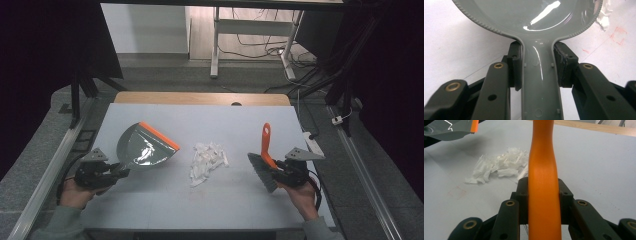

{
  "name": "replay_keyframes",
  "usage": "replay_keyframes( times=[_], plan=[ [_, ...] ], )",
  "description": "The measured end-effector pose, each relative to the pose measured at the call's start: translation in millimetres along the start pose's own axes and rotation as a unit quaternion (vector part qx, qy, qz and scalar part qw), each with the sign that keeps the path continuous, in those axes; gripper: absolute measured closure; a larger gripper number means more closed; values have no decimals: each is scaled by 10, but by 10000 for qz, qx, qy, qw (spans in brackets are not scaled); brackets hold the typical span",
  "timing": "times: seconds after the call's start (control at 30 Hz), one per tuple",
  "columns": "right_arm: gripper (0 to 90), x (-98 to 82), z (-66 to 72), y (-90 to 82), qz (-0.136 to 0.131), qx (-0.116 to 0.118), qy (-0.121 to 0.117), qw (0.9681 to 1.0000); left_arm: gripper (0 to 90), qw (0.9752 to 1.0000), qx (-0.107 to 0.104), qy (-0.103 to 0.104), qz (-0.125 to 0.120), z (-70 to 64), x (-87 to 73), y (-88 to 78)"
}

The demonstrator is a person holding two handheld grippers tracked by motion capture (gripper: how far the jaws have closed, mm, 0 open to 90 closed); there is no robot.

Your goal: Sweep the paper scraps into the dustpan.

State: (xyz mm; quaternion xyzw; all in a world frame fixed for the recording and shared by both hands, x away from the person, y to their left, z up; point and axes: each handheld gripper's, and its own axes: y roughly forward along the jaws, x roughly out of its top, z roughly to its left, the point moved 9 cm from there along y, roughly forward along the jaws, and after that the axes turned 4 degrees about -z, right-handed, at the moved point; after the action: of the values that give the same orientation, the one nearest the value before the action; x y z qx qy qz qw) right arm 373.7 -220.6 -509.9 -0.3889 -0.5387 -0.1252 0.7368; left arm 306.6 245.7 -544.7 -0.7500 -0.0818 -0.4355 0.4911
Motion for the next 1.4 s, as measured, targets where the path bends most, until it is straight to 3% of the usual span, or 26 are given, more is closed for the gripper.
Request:
replay_keyframes(
  times=[0.53,0.97,1.2,1.4],
  plan=[
    [703,0,8,-1,7,4,-22,10000,617,9988,-266,377,183,-157,-36,-27],
    [703,-2,7,2,11,-8,-17,10000,616,9942,-653,725,445,-381,-134,44],
    [703,-3,1,-2,8,-21,-16,10000,616,9934,-745,720,486,-416,-169,75],
    [703,-5,6,0,18,-30,-16,10000,616,9911,-856,827,597,-462,-225,99]
  ],
)
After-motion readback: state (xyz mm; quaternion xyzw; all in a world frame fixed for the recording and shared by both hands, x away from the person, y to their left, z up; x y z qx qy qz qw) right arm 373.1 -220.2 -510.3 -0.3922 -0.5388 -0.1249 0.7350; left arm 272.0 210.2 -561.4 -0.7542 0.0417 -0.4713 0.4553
